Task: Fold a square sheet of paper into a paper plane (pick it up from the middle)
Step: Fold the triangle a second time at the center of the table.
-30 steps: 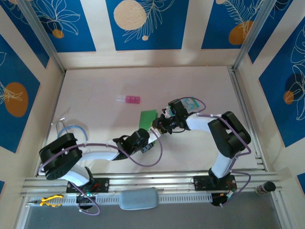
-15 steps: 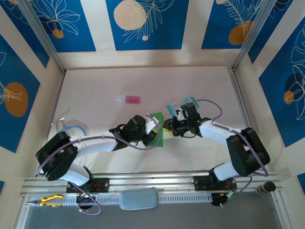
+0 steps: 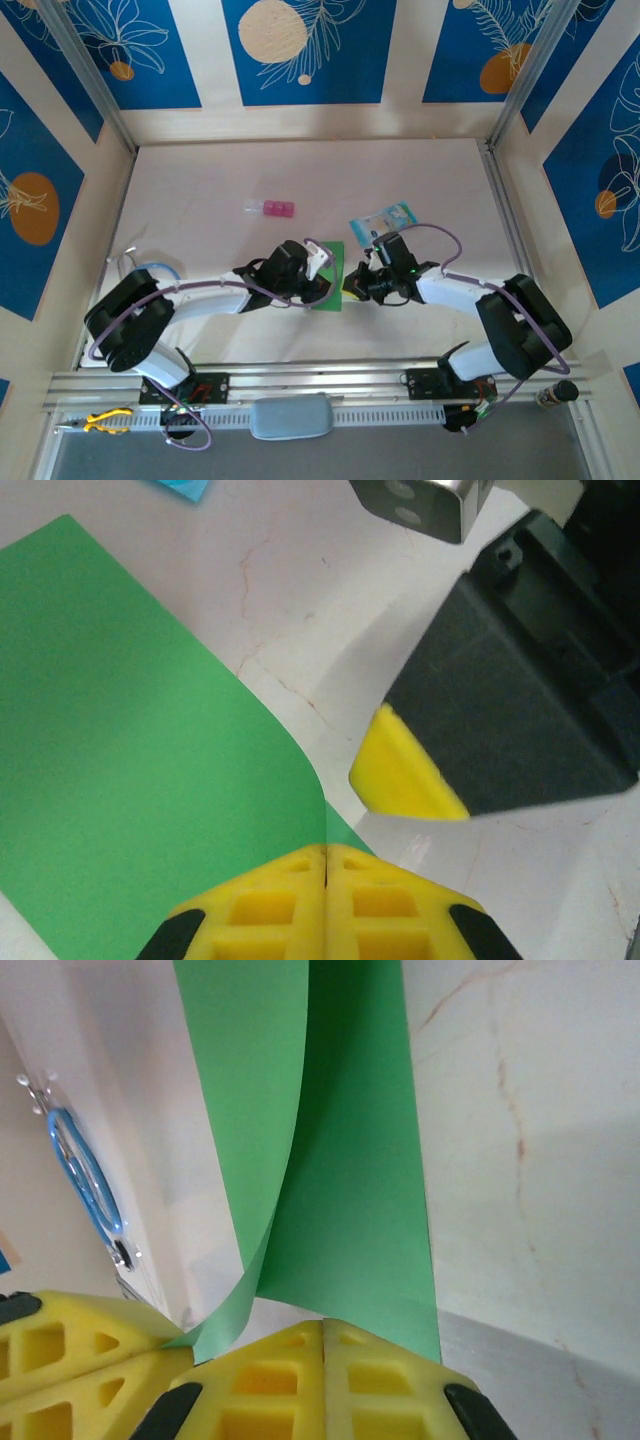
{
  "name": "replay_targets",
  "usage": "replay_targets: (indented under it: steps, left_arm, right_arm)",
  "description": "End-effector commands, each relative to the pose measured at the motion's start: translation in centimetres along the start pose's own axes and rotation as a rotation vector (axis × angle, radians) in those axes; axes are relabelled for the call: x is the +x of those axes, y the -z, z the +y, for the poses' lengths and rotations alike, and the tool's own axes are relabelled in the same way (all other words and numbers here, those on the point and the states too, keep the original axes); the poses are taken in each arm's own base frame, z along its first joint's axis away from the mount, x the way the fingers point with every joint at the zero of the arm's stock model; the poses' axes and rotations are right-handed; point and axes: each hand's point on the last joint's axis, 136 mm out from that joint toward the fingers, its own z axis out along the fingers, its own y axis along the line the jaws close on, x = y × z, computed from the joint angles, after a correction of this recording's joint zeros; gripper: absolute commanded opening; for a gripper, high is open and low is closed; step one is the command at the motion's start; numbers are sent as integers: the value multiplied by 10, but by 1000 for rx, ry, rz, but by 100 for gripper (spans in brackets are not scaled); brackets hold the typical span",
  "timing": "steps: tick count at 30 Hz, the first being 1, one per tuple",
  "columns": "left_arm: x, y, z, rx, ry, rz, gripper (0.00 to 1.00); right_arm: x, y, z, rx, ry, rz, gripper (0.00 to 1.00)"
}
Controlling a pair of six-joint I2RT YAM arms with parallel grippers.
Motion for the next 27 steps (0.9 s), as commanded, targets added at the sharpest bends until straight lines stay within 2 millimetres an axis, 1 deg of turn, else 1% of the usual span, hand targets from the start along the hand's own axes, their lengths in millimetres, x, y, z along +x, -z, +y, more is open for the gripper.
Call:
replay_targets:
  steps: [1,4,9,16,21,24,27]
  left_arm:
    - [-13,2,2,-5,45,-48,0]
    - [-13,2,5,-17,58,-59,0]
    - [-10,2,7,-23,74,-60,0]
    - [-8,2,7,-20,85,-55,0]
    - [-6,1,8,-20,94,-52,0]
    - [-5,-1,10,-29,104,-54,0]
    - [-5,-2,14,-31,133,-57,0]
  right_arm:
    - [0,-8,2,25,3,-5,1]
    - [3,-14,-3,58,2,-10,0]
    - [7,-23,-2,65,20,0,0]
    - [3,-30,-2,97,36,-16,0]
    - [3,-36,-23,181,22,2,0]
    - [4,-35,-38,239,13,5,0]
    - [4,-33,-45,256,13,21,0]
